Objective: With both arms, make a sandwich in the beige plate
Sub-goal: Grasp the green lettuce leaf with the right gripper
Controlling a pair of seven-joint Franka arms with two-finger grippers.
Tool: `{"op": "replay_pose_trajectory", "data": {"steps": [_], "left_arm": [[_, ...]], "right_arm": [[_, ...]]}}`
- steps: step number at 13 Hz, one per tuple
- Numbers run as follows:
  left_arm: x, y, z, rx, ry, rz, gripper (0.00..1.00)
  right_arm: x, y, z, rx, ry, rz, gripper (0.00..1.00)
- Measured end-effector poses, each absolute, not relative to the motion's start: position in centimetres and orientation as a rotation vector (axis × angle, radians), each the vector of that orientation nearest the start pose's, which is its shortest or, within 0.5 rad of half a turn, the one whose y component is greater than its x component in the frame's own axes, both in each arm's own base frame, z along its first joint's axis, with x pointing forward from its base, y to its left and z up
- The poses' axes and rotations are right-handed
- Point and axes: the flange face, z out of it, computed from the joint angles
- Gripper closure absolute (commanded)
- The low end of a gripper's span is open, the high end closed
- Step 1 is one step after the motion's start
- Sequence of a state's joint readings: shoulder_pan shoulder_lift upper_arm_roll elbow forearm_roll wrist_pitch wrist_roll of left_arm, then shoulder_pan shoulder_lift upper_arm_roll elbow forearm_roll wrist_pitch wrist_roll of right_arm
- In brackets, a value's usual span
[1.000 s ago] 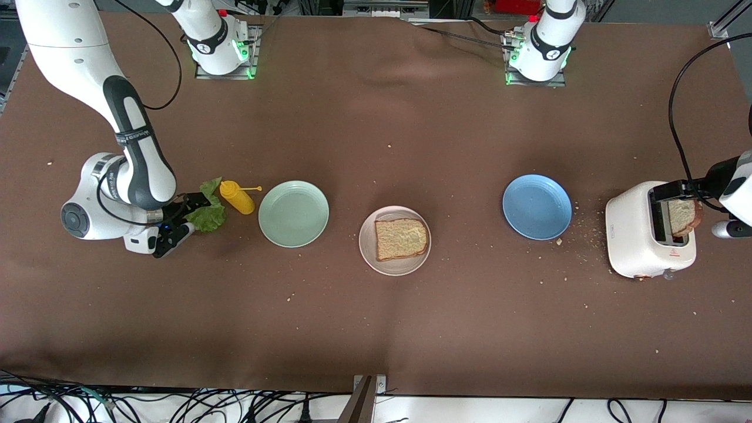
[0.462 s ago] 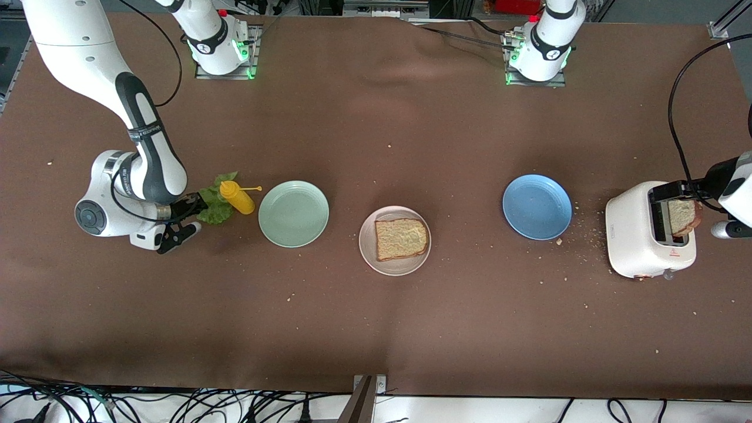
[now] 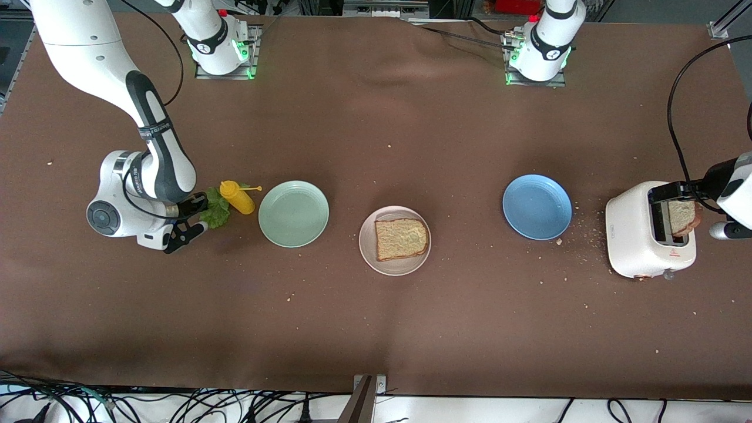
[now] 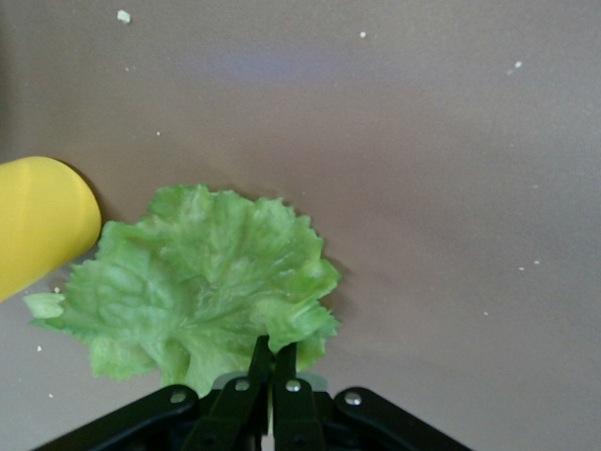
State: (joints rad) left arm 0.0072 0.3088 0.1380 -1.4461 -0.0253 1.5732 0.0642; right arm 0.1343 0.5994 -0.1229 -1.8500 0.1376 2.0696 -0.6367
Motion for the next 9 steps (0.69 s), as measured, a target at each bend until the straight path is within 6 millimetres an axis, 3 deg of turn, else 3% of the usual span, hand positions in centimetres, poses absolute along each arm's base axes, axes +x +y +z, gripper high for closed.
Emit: {"op": "replay_pose_trajectory", "data": {"steps": [3,9], "left_arm": [[63.0,7.8,49.9,-3.128,-0.126,0.285,0.00],[63.0,7.8,49.8,-3.128,-0.126,0.286,0.00]], "right_arm": [[60.7,1.4,18.9,-2.861,-0.890,0.518,1.00],[64.8,1.9,27.1,-2.884,-0.979,0.558,1.00]]}}
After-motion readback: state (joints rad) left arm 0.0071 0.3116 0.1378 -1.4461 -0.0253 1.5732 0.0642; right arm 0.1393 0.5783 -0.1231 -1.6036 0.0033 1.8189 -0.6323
